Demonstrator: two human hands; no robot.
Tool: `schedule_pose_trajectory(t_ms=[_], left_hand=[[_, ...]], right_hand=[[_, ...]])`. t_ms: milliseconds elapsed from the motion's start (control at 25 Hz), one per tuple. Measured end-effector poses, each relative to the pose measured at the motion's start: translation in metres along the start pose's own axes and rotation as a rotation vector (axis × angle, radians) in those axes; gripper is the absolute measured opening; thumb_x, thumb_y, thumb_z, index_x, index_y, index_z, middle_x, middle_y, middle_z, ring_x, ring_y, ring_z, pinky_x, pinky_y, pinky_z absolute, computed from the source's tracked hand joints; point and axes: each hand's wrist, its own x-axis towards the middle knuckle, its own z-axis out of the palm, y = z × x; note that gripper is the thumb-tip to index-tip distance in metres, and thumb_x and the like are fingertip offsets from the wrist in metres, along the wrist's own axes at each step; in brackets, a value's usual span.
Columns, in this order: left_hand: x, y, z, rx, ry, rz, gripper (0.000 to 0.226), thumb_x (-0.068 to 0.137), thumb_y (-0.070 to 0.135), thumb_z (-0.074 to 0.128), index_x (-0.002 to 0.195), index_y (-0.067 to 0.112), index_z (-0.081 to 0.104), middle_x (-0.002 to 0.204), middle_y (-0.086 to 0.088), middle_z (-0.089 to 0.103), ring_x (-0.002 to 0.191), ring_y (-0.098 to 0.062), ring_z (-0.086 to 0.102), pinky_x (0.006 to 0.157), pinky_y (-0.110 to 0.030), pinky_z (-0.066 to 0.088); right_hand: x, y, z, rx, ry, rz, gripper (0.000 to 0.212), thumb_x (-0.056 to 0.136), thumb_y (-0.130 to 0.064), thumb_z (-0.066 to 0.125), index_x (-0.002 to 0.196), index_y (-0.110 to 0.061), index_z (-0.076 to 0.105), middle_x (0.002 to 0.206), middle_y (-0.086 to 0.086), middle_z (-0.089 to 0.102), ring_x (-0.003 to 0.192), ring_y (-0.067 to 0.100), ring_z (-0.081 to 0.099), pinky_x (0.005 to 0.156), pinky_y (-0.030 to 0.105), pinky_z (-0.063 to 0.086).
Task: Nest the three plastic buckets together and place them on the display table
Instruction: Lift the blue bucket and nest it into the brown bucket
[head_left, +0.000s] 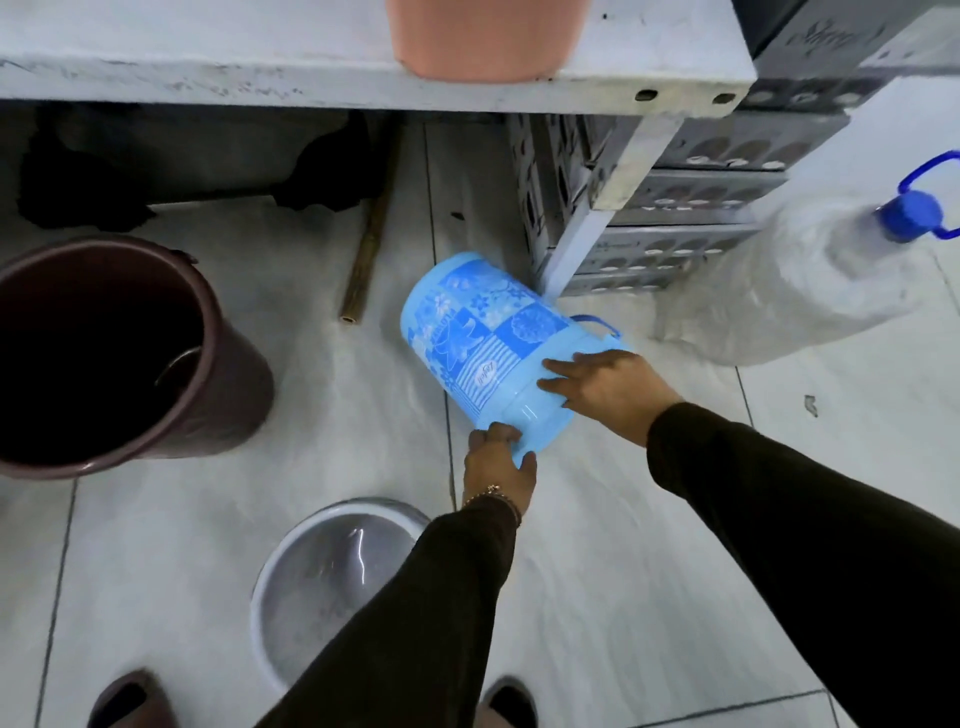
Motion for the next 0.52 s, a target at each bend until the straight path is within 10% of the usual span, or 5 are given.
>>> schedule_pose_trajectory(t_ms=[240,400,520], left_hand=[[-0.007,0.016,-0.067,0.291,0.419,0.292,0.064,0.081,0.012,0.059,0.141,0.026,0.040,0.144,-0.001,0.042,0.134,-0.025,0.040,0.112,-0.039,0.034],[-0.005,0.026,-0.098,0.209,0.391,-0.044,0.091,0.086,0.015,0.062,0.157,0.016,0.004,0.163,-0.017,0.010,0.146,-0.038,0.024,0.120,-0.044,0.024],[-0.003,0.019,-0.107,0.014,0.247,-0.243,0.087,0.090,0.008,0.056,0.157,0.023,0.002,0.159,-0.013,0.023,0.136,-0.040,0.042,0.111,-0.045,0.037]], right_hand=[[-0.002,-0.008,-0.045,0.390,0.171,0.452,0.029,0.095,-0.026,0.054,0.121,-0.021,0.065,0.107,0.006,0.076,0.084,0.034,0.071,0.068,0.037,0.051],[-0.009,-0.017,-0.058,0.759,0.232,0.770,0.020,0.092,-0.028,0.053,0.094,-0.012,0.065,0.079,0.013,0.070,0.076,0.038,0.064,0.066,0.038,0.050],[-0.017,-0.037,-0.042,1.045,0.206,1.031,0.020,0.091,-0.023,0.054,0.084,-0.009,0.066,0.080,0.012,0.070,0.071,0.033,0.068,0.066,0.045,0.060]])
